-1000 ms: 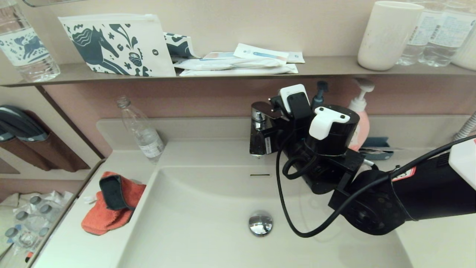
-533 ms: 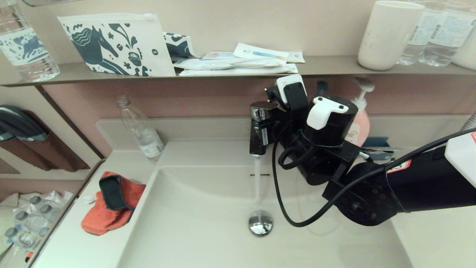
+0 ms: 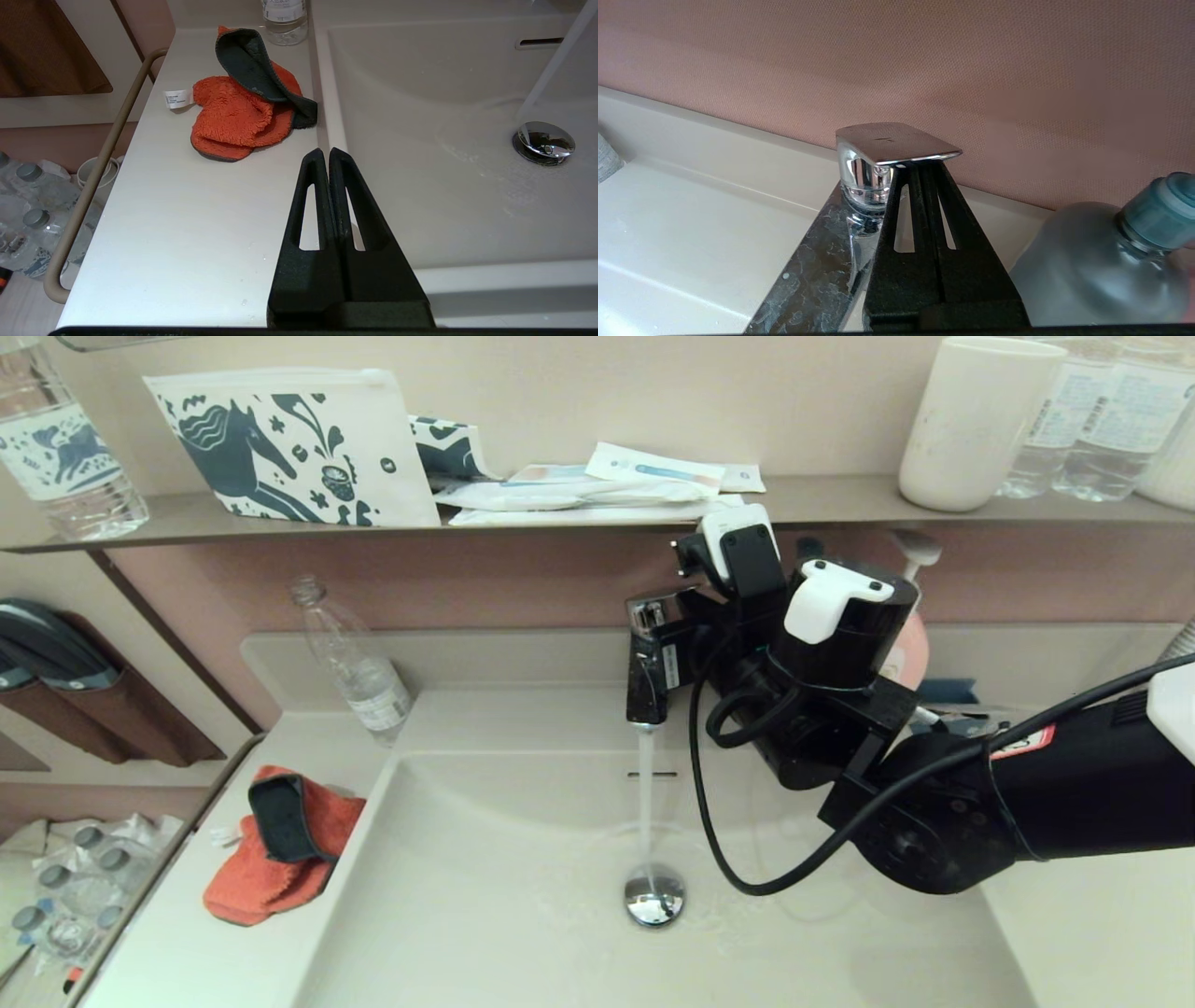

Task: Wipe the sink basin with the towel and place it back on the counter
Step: Turn on the faucet

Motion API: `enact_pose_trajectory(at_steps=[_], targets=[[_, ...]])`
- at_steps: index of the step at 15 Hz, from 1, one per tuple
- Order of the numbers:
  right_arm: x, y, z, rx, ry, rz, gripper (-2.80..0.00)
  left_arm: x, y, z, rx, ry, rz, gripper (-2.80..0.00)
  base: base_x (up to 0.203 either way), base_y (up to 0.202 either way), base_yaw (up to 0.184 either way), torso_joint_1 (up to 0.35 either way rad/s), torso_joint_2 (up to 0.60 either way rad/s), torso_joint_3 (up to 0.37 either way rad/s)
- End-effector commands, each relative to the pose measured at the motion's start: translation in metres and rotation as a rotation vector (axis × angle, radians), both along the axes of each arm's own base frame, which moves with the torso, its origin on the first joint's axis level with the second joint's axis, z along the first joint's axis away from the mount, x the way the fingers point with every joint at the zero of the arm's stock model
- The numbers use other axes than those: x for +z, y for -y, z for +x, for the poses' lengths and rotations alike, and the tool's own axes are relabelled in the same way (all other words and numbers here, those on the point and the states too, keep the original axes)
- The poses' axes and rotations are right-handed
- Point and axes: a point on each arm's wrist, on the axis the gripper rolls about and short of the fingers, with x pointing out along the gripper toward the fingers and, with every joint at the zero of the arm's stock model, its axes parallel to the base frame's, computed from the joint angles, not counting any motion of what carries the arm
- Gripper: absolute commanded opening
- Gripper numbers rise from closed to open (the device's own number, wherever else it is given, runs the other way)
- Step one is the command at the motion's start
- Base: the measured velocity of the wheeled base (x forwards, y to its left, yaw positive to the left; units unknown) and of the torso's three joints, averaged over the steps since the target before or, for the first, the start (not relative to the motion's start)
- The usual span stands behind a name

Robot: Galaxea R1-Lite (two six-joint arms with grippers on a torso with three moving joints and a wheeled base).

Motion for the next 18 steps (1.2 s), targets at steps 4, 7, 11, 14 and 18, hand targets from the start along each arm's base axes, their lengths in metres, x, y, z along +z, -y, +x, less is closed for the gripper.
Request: enact_pose_trajectory(at_steps=[4,7,11,14,18], targets=[[0.003,0.010,-0.018,0.011,-0.010,-0.010,-2.80,0.000,0.000,0.000,0.000,0.000,0.002,-2.80,0.000,0.000,0.000,0.000,0.00,0.000],[0.011,0.015,-0.028,0.020,0.001,0.001,-2.80,0.000,0.000,0.000,0.000,0.000,0.001,-2.80,0.000,0.000,0.000,0.000,0.00,0.000],[0.021,0.013,-0.026,0.021,0.027,0.026,-2.80,0.000,0.000,0.000,0.000,0.000,0.000,-2.80,0.000,0.000,0.000,0.000,0.00,0.000],[0.025,0.008,-0.020,0.021,0.021,0.020,-2.80,0.000,0.000,0.000,0.000,-0.001,0.000,-2.80,0.000,0.000,0.000,0.000,0.00,0.000],[0.021,-0.004,-0.005,0.018,0.003,0.001,-2.80,0.000,0.000,0.000,0.000,-0.001,0.000,-2.80,0.000,0.000,0.000,0.000,0.00,0.000]])
